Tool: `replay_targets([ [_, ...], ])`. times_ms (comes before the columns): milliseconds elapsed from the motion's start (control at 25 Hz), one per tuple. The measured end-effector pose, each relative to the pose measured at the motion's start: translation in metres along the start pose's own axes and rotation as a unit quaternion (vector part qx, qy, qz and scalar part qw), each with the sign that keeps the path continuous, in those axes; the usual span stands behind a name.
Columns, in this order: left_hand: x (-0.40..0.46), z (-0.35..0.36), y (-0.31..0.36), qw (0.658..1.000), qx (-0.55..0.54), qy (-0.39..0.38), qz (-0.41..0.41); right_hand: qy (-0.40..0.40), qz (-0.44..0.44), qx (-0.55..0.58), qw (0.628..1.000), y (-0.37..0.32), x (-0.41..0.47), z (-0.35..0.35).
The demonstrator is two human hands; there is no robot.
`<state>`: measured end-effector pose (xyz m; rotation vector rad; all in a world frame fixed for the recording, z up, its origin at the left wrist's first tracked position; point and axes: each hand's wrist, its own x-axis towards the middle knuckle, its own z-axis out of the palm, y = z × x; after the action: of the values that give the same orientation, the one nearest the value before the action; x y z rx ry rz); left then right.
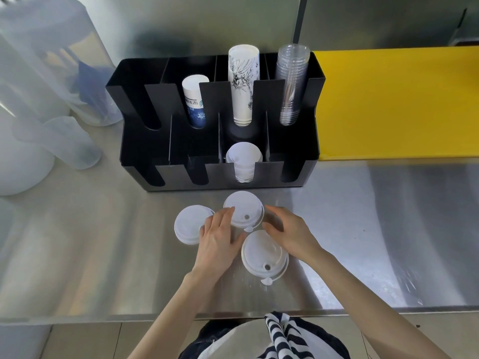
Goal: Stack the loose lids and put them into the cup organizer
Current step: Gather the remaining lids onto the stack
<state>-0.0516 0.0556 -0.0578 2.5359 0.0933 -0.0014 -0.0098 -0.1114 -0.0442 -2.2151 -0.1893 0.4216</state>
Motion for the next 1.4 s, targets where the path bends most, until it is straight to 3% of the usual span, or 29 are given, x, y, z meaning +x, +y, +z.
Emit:
replay_targets([
  [240, 0.038, 0.002, -0.009, 0.994, 0.092, -0.066, -0.012, -0.022, 0.011, -0.047, 0.999, -0.005, 0.028, 0.007],
  [520, 0.052, 0.010, -0.014, 0.992, 0.085, -0.096, -0.016, -0.027, 0.028, -0.042, 0.998, -0.006, 0.039, 0.013],
  [800, 0.048, 0.001, -0.006, 0.997, -0.019, -0.066, -0.019, -0.002, 0.002, -0.020, 1.000, -0.011, 0.032, 0.011],
  [1000, 0.035, -0.010, 0.005, 0.997, -0.072, -0.023, 0.006, 0.074, -0.009, 0.031, 0.997, -0.015, 0.025, 0.000],
  [1280, 0.006, -0.014, 0.021, 0.989, -0.135, -0.045, 0.043, 0.077, 0.046, 0.063, 0.994, -0.009, 0.009, -0.011],
  [1400, -0.005, -0.010, 0.023, 0.983, -0.176, -0.054, 0.008, 0.085, 0.051, 0.090, 0.991, -0.006, -0.004, -0.010],
])
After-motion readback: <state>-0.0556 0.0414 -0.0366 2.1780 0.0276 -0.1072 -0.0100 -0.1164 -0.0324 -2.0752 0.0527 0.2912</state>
